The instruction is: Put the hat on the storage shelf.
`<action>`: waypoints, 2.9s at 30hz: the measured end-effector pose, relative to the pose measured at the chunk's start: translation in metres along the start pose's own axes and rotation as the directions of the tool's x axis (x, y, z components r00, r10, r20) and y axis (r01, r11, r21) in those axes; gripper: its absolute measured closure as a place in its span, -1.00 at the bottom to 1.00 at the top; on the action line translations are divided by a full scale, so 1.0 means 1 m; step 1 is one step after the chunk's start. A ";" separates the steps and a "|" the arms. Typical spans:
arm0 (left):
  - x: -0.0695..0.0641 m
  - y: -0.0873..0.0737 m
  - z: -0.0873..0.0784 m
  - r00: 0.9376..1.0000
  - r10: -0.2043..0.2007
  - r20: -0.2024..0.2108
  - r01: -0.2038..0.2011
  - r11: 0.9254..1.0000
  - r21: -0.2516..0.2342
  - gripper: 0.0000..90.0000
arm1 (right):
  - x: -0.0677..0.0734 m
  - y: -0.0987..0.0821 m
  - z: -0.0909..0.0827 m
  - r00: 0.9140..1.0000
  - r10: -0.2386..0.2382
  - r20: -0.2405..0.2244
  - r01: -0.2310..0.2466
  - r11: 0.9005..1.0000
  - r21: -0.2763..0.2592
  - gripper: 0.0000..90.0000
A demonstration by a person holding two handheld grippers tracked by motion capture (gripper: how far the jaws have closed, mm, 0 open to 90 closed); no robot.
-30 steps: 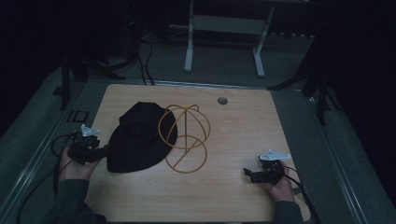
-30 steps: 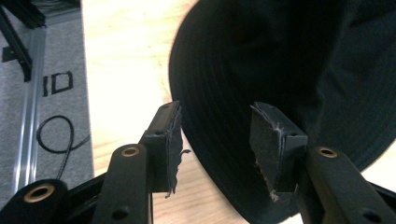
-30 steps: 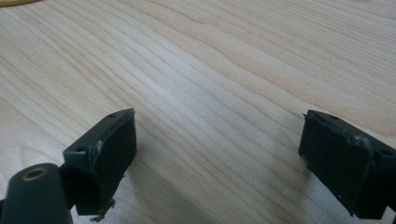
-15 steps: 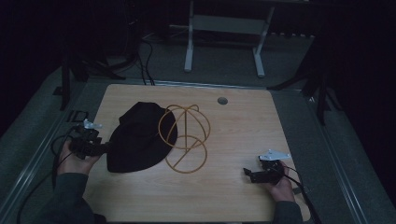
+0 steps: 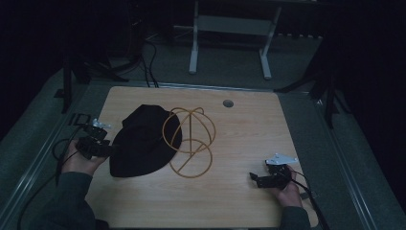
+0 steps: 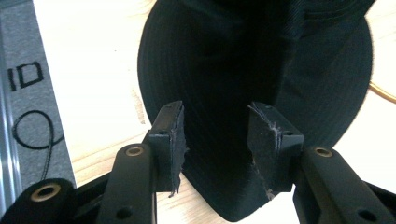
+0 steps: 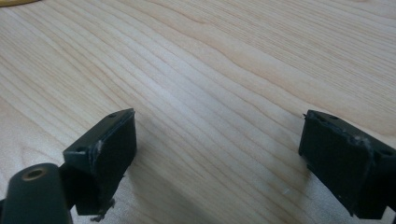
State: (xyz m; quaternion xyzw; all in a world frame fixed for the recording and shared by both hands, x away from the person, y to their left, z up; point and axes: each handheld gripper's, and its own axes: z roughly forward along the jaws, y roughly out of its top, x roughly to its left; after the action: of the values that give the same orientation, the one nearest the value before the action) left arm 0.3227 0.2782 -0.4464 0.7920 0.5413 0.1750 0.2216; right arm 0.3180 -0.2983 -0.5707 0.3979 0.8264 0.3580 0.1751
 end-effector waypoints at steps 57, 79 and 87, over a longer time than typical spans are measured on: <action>-0.010 0.083 0.045 0.993 0.076 0.093 -0.107 0.917 0.385 0.23 | 0.000 0.000 0.000 1.000 0.000 -0.001 0.000 1.000 0.000 -0.75; -0.010 0.093 0.054 0.977 0.161 0.141 -0.207 0.873 0.441 0.95 | 0.000 0.000 0.000 1.000 0.000 0.000 0.000 1.000 0.000 -0.75; 0.001 0.095 0.045 0.977 0.133 0.170 -0.192 0.892 0.409 0.95 | 0.000 0.000 0.000 1.000 0.001 0.000 -0.001 1.000 0.000 -0.75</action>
State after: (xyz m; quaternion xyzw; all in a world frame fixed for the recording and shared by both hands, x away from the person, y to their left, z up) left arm 0.4201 0.2425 -0.4325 0.8738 0.4816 0.0165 0.0661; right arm 0.3179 -0.2983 -0.5707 0.3982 0.8263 0.3580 0.1747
